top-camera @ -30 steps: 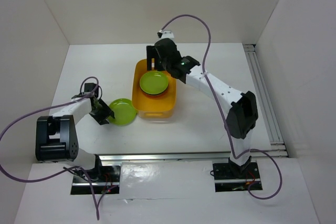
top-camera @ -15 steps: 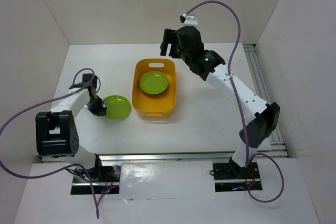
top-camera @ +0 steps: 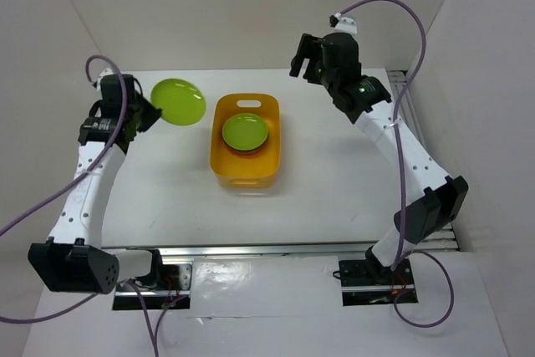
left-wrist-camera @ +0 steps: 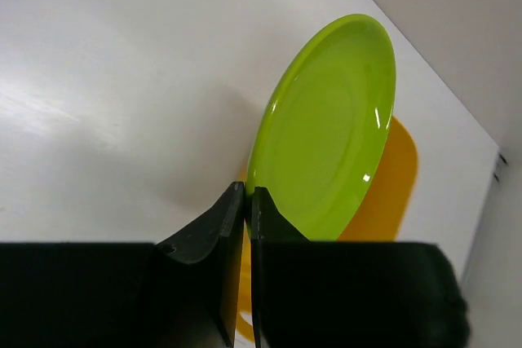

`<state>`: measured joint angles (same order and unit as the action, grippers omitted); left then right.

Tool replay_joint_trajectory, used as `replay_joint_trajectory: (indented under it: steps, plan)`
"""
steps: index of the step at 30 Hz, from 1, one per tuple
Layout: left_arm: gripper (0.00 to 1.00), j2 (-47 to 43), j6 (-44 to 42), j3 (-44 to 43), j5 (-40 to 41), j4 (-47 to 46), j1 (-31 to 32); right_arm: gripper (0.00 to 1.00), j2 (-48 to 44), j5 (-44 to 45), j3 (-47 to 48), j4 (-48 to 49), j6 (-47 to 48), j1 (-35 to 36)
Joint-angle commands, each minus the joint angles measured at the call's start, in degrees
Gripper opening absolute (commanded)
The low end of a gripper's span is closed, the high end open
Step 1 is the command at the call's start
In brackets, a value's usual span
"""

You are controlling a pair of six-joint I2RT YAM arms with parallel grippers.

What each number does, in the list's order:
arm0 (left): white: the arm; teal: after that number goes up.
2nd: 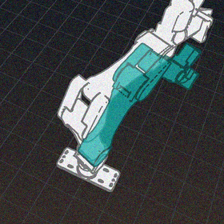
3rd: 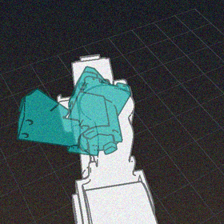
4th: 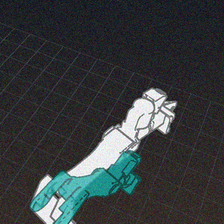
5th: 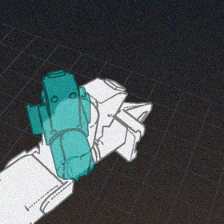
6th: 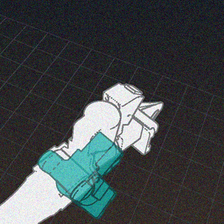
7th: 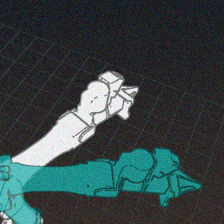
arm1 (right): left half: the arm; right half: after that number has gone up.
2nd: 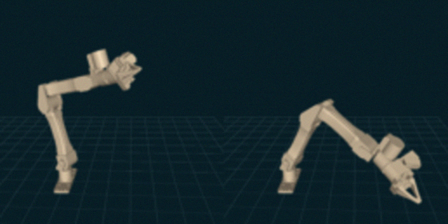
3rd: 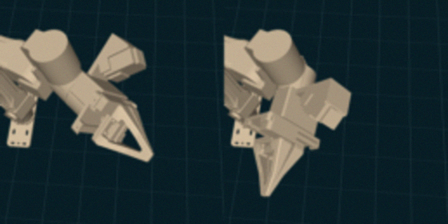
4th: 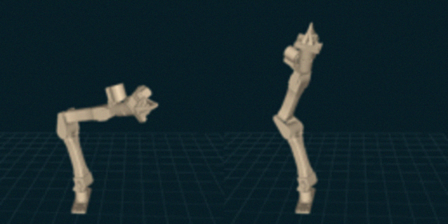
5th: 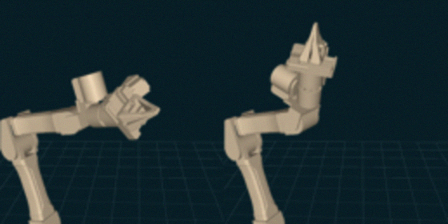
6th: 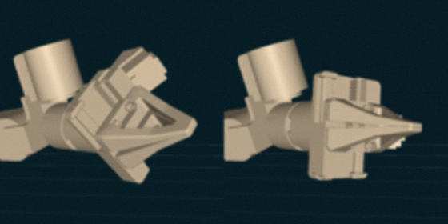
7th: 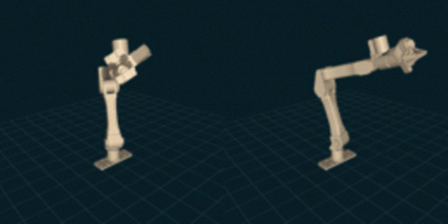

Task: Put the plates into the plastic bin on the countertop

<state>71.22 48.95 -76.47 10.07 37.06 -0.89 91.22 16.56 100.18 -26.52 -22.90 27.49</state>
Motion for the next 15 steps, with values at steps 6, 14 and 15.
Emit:
replay_joint_trajectory:
  steps: [6, 14, 15]
  plan:
    - [0.00, 13.4, -3.8, -5.9, -6.7, -10.4, 14.9, 0.87, -5.4, -2.1, -1.1, -0.2, -1.1, -2.1]
    - [0.00, 26.9, -4.9, -10.6, -5.3, -12.1, 18.5, 0.87, -8.1, -3.3, -4.5, -0.7, -1.6, -3.2]
    - [0.00, 28.0, -5.6, -11.2, -5.3, -12.1, 19.2, 0.87, -8.7, -3.3, -5.0, -1.2, -1.6, -3.2]
